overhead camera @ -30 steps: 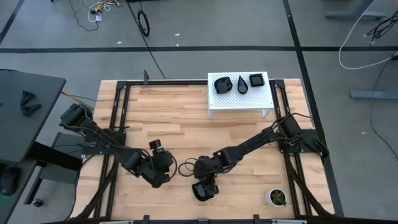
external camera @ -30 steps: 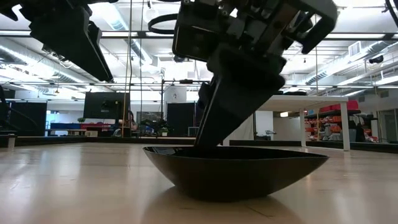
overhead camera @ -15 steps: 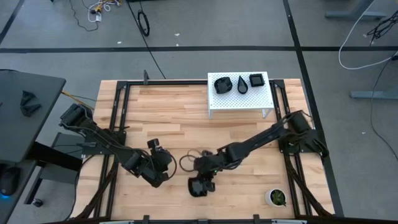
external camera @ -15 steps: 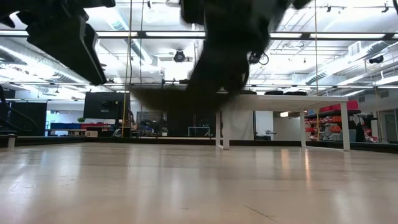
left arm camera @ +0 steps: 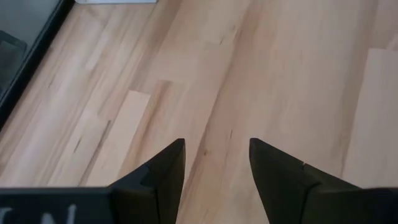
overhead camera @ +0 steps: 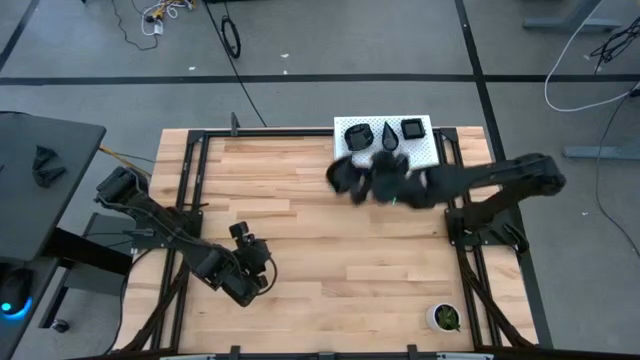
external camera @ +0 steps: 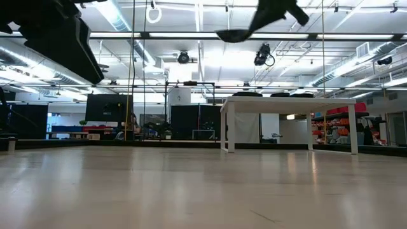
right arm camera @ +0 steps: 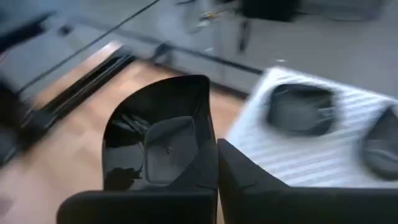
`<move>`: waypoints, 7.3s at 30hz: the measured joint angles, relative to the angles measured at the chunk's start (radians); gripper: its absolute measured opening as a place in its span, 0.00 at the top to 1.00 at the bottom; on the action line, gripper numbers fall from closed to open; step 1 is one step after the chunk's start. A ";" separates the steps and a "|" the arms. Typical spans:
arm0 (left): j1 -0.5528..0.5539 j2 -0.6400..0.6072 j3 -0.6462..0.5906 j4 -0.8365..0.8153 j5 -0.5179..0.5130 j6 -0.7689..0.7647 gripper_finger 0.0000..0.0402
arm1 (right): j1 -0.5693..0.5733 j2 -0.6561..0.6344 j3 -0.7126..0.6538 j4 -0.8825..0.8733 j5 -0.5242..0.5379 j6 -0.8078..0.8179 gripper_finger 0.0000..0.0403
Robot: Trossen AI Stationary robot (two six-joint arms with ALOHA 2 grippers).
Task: Pick & Place Mini shaped plates
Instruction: Stack the leaf shaped plate on top of the leaf shaped plates on the shelf, then return to Home Position
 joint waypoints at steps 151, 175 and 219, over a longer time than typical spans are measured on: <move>0.799 -1.477 -0.929 0.722 0.639 0.731 0.54 | -0.194 -1.379 -1.301 0.745 -0.737 -0.714 0.90; 0.684 -1.516 -0.935 0.738 0.872 0.780 0.99 | -0.194 -1.379 -1.301 0.745 -0.737 -0.714 0.90; 0.614 -1.510 -0.983 0.867 0.738 0.811 0.92 | -0.126 -1.387 -1.299 0.757 -0.755 -0.725 0.90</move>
